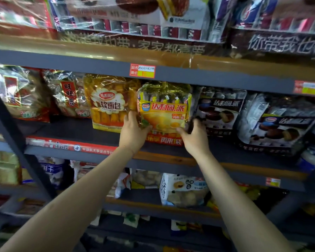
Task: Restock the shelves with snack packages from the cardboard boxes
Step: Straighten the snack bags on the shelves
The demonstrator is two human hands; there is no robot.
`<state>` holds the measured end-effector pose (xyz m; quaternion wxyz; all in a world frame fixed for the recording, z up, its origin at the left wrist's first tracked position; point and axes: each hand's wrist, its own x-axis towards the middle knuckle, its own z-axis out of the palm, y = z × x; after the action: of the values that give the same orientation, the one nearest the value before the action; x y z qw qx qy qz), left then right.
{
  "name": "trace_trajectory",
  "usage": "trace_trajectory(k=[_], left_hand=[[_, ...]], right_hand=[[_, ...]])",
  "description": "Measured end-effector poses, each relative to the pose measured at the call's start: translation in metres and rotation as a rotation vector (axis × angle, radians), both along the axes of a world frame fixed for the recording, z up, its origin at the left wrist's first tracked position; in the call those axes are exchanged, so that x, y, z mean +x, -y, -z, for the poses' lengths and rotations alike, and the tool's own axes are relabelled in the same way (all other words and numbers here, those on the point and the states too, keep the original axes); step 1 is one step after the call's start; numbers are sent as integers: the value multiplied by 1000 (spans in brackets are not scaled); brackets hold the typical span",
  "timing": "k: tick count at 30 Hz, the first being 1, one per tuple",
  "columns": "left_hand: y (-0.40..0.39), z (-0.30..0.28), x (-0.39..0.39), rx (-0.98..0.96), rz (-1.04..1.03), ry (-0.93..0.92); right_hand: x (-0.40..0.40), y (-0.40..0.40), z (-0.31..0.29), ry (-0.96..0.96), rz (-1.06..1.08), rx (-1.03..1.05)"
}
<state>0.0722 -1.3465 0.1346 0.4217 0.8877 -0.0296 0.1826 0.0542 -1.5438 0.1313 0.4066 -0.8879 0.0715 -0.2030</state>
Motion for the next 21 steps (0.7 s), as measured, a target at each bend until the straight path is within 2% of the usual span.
trace_trajectory(k=[11,18,19,21], left_hand=[[1,2,14,119,1,45],[4,1,12,218,-99,16],[4,1,9,243,-127,66],[9,4,3,333,-103,316]], right_hand=[[17,-2,-2,7,26,-59],[12,7,-5,-21,-25,-48],[9,11,-7,-25,-47,-63],[0,20,-13,-40,-82,-158]])
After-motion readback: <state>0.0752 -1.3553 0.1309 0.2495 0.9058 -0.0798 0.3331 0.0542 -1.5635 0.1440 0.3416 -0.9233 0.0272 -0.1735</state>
